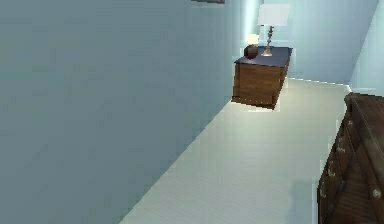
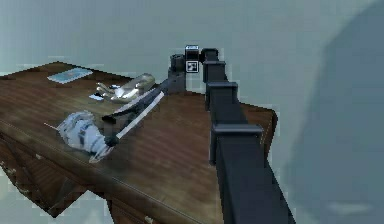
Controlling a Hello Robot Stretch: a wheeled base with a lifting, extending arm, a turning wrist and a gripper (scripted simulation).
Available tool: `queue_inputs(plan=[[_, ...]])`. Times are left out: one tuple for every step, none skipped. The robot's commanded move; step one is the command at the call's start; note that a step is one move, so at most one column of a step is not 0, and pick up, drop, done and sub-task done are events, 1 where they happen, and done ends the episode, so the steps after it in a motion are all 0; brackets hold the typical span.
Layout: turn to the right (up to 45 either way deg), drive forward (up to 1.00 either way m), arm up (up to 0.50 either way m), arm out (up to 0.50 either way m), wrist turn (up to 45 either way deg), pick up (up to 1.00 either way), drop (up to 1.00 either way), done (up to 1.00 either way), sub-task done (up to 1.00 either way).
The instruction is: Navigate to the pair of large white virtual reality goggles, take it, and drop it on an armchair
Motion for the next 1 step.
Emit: queue_inputs(plan=[[0.0, 0.00, 0.00, 0.00, -15.0, 0.00, 0.00, 0.00, 0.00]])
